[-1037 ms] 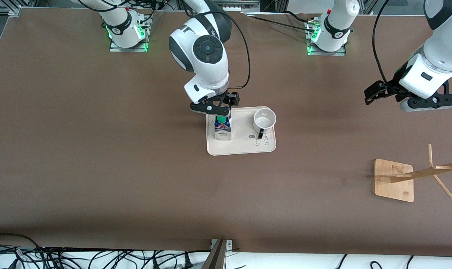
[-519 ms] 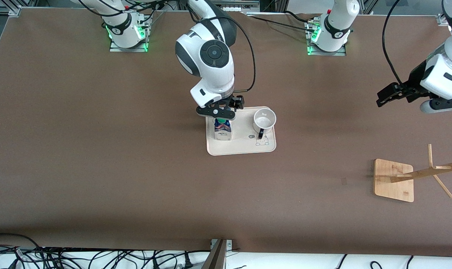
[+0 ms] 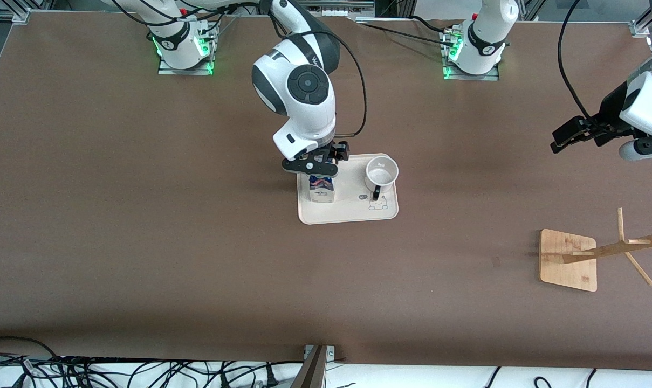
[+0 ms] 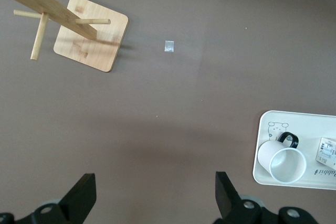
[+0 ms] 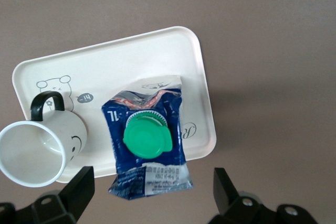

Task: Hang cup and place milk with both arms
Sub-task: 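Close the right gripper on the milk carton and lift it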

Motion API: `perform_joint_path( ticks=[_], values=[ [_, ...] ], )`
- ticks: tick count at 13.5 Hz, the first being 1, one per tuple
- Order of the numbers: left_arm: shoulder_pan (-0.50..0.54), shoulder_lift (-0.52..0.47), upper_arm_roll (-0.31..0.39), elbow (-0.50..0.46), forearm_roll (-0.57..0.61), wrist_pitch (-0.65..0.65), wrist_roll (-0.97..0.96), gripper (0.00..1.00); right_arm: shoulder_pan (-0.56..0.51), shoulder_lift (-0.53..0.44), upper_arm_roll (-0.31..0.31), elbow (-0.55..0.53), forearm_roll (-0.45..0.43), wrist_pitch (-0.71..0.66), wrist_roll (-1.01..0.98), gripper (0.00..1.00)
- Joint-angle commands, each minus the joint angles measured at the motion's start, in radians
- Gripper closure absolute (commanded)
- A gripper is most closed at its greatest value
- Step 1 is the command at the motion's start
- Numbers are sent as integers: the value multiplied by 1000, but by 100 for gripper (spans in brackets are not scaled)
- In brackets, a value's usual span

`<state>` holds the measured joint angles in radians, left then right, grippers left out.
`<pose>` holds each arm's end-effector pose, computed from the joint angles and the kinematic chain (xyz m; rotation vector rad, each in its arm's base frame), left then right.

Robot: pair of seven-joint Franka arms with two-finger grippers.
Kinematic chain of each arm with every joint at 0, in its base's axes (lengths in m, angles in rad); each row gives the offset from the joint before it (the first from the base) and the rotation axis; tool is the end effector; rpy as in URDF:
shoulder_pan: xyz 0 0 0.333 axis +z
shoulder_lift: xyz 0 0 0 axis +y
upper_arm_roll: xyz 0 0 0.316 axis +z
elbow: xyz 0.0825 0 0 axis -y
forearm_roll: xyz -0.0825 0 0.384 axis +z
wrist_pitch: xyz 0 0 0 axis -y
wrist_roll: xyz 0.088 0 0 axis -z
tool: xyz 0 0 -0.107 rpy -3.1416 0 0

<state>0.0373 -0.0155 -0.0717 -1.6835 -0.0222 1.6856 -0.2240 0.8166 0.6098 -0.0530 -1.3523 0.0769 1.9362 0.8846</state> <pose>0.5573 -0.0216 0.5896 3.1041 0.2988 0.0229 0.5112 0.5075 0.3659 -3.1235 0.2194 0.0737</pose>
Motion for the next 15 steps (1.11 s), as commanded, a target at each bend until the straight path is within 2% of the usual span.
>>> perform_joint_path(
  ticks=[1, 7, 8, 9, 10, 12, 15],
  values=[
    [6, 5, -14, 28, -21, -40, 8, 0, -2, 22, 1, 15, -12, -11, -13, 0],
    [7, -6, -13, 25, -15, -49, 25, 0, -2, 33, 1, 5, -14, -5, -16, 0],
    [12, -6, -13, 25, -13, -50, 25, 0, -2, 36, 1, 7, -14, -5, -16, 12],
    [13, -4, -11, 25, -13, -55, 26, 0, -1, 36, 1, 7, -14, -3, -15, 30],
    [13, -4, -11, 25, -13, -55, 32, 0, 0, 36, 1, 7, -12, -3, -15, 39],
    [15, -4, -5, 24, -15, -57, 58, 0, 1, 38, 1, 7, -11, -2, -13, 45],
    [22, -9, -3, 18, -16, -55, 67, 0, 1, 36, 1, 8, -3, -2, -4, 46]
  ],
)
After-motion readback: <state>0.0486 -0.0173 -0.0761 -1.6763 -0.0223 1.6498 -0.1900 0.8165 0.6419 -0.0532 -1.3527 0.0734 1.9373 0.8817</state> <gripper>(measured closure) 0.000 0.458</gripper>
